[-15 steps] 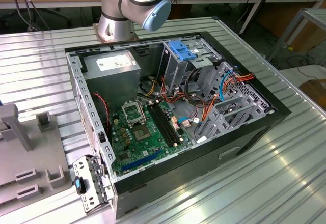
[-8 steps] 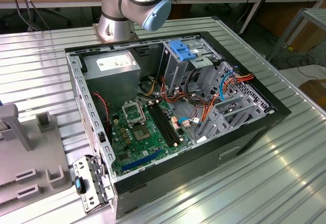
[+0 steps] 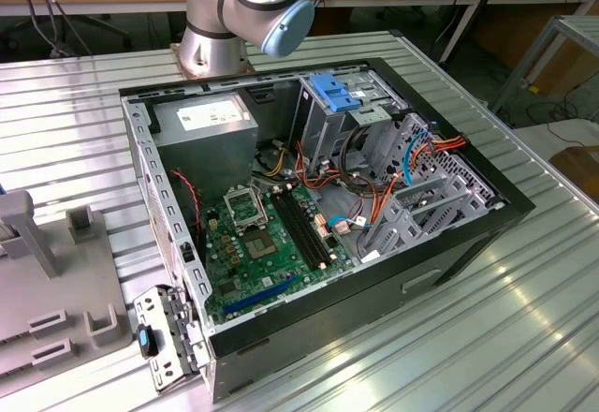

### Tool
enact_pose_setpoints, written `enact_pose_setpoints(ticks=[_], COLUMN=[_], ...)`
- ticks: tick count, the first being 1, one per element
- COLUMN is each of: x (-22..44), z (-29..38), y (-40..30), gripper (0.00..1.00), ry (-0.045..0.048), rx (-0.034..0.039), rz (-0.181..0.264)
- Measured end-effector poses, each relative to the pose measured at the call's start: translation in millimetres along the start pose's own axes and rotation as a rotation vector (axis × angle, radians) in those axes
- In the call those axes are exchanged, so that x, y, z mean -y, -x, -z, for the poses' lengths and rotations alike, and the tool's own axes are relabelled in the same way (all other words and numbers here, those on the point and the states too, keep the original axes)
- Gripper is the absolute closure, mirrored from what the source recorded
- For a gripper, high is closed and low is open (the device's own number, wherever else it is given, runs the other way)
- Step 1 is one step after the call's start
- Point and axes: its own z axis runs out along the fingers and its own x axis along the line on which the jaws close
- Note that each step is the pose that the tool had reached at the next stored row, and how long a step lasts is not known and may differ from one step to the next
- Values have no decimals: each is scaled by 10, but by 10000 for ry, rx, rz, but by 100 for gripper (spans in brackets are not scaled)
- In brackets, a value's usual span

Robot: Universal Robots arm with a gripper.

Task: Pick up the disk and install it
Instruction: 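Pick up the disk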

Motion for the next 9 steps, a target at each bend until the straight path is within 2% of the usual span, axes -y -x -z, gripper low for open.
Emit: enact_pose_setpoints(ticks=[9], x=[1], z=[18], y=[0], gripper=[63], ry=[0], rx=[0], rz=[1])
